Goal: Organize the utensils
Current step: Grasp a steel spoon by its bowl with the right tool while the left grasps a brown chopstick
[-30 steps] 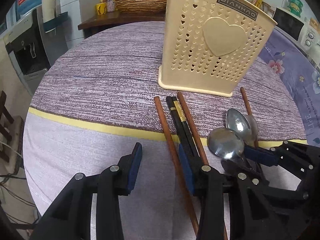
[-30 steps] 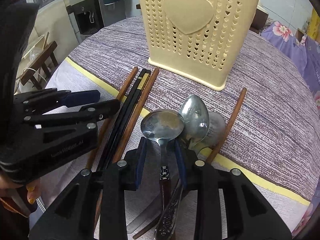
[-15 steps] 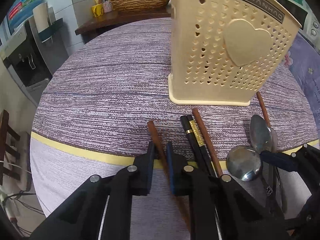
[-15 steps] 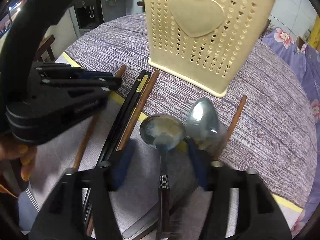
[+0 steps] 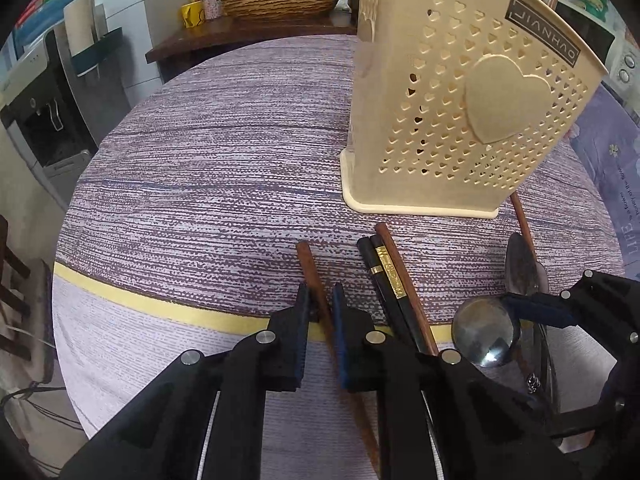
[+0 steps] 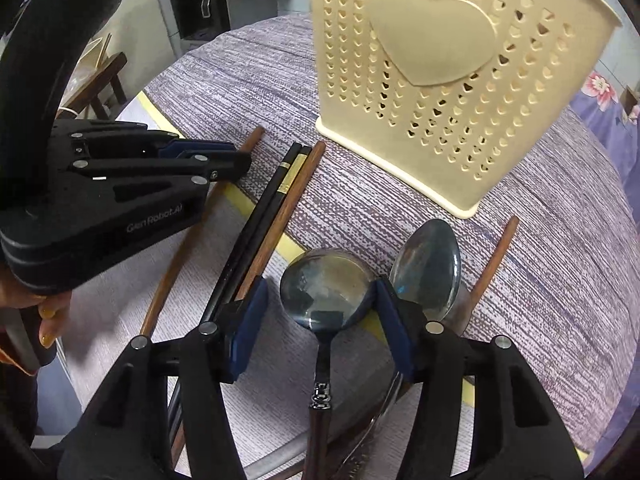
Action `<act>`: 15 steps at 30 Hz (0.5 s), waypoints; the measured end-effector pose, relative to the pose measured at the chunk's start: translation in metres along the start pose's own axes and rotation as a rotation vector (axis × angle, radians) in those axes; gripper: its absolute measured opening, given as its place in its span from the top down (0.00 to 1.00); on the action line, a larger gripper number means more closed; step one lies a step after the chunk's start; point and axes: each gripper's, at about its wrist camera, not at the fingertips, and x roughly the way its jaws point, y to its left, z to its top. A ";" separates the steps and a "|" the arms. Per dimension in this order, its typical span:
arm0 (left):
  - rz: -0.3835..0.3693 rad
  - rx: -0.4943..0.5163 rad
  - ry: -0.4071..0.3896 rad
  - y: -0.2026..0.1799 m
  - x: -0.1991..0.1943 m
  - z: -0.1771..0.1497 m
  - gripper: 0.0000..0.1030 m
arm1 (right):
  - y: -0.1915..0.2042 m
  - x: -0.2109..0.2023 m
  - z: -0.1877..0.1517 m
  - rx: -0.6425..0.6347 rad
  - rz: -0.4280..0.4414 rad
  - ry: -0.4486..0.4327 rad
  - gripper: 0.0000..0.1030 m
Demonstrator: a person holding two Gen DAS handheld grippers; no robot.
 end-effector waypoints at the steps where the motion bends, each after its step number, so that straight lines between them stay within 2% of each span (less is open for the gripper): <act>1: 0.003 0.003 -0.001 -0.001 0.000 -0.001 0.88 | -0.001 -0.001 -0.001 0.002 -0.001 0.001 0.53; 8: 0.017 -0.005 -0.003 -0.005 0.000 -0.001 0.89 | -0.003 -0.003 -0.001 0.026 0.011 -0.004 0.54; 15: 0.033 -0.017 -0.018 -0.008 0.000 0.000 0.90 | -0.009 -0.042 -0.010 0.084 0.058 -0.145 0.54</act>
